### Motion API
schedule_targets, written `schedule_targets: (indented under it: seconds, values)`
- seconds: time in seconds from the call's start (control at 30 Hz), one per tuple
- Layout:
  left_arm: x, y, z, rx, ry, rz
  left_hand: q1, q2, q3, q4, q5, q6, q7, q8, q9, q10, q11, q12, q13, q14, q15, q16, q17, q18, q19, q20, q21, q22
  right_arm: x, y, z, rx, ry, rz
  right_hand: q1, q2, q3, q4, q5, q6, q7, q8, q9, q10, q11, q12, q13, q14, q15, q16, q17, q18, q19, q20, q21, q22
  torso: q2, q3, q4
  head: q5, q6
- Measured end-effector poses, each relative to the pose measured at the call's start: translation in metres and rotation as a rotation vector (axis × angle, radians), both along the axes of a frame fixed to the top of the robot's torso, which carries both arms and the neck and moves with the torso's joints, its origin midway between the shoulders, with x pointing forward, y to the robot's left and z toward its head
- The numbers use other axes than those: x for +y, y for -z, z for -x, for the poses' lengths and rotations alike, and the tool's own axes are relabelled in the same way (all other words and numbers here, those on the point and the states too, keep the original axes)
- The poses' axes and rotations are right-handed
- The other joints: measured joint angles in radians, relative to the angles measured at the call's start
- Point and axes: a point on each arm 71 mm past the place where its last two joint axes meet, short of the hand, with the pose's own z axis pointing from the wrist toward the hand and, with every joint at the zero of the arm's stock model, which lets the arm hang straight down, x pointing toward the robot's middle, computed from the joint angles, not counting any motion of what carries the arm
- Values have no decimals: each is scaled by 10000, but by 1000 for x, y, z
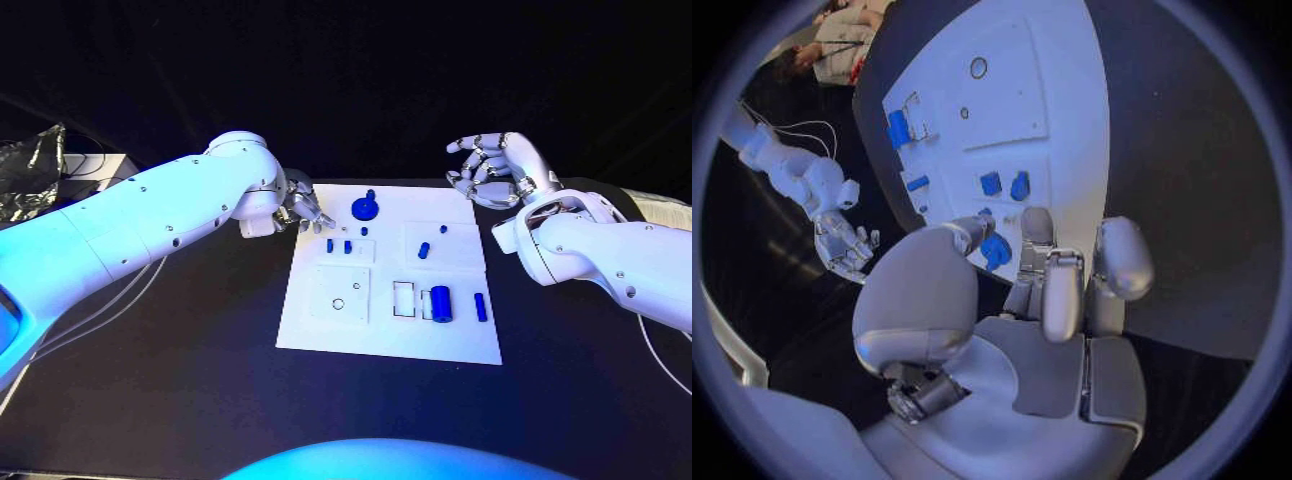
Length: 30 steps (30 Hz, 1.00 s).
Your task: Assemble the parts on the task board
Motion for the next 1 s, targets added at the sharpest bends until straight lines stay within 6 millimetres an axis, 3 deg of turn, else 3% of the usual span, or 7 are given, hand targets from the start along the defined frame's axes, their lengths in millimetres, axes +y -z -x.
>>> schedule_targets:
  seconds: [0.17,0.37,0.73,1.0]
  values:
    - [-5,7,-5,498,189,-314,78,-78,273,-26,0,-64,62,-288,-275,-83,83,0,-88,-1,66,0,0,0,-49,49,-68,-65,1,0,0,5,-19,-2,0,0,0,0,0,-2,-2,0,9,10,10,0,-26,0,0,0,43,0,0,0,0,0,9,1,-17,35,24]
    - [-9,12,-9,880,352,-655,78,-78,294,-23,0,-57,96,-296,-334,-83,83,0,-83,-15,79,0,0,-1,-49,49,-69,-63,1,0,0,7,-17,0,0,0,0,0,0,-3,-3,0,8,-22,-22,0,-26,0,0,0,43,0,0,0,0,0,30,6,-44,42,34]
    - [-24,20,-11,1231,620,-938,25,-131,309,-8,0,18,168,-348,-417,-82,82,-1,1,-15,79,0,0,-1,-25,73,-69,-18,3,0,0,13,-55,-11,0,0,-1,1,0,-4,-5,0,7,-21,-21,0,-26,0,0,0,42,0,0,0,0,0,46,-4,-50,-2,-8]
    - [-24,20,-13,1234,580,-941,-26,-79,321,4,-1,97,121,-376,-464,-47,117,42,62,-15,79,0,0,-1,-9,89,-68,33,3,0,0,14,-57,-11,0,0,-1,1,0,-5,-5,0,7,-21,-20,0,-25,0,0,0,41,0,0,0,0,0,49,-6,-50,-5,-35]
